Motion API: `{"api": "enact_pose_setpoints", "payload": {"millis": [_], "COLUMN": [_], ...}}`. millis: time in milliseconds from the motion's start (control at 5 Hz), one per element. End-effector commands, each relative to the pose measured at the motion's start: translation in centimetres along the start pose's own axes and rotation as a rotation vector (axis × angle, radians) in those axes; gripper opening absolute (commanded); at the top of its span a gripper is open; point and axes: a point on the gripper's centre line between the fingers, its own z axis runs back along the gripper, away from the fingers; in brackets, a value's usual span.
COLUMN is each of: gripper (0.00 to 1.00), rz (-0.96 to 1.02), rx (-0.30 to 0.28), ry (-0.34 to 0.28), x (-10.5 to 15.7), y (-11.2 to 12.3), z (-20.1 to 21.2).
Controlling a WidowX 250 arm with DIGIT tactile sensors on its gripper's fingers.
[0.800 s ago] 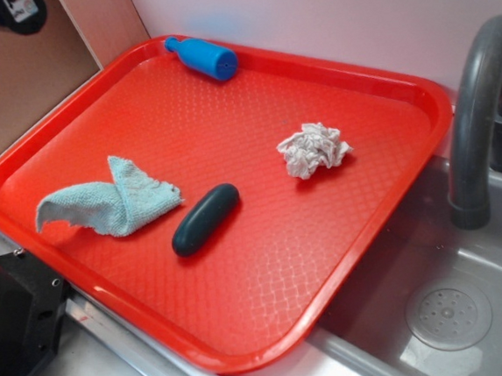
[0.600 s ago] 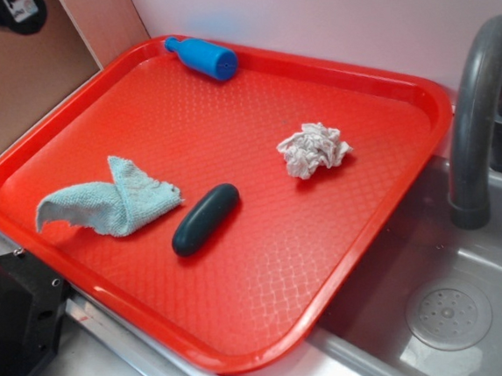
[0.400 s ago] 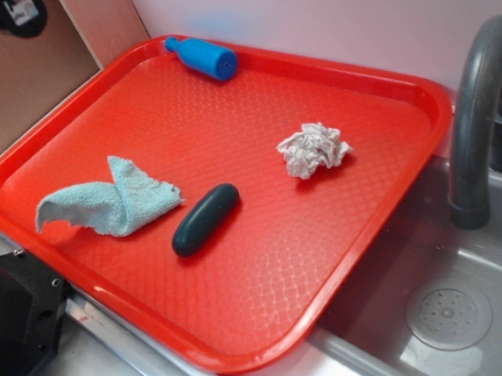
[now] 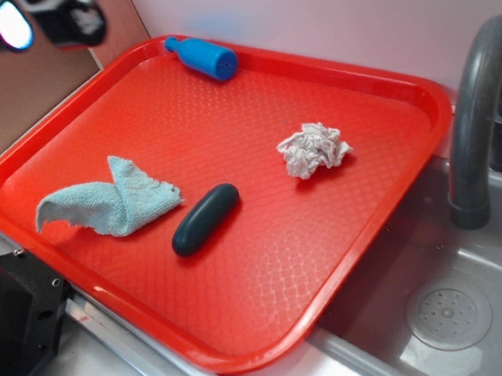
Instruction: Grab the white paper.
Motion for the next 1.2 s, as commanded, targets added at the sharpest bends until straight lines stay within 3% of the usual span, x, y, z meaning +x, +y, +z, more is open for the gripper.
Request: {"api": "enact_pose_setpoints", "payload": {"millis": [0, 400, 1000], "gripper": [1.0, 1.0, 1.0], "rz": [0.364, 0.364, 0.318], "rx": [-0.072, -0.047, 0.101], "ry": [-0.07, -0.093, -0.062], "x": [4.0, 6.7, 7.0], "y": [-6.0, -10.9, -12.1], "z": [-4.7, -10.5, -17.1]}}
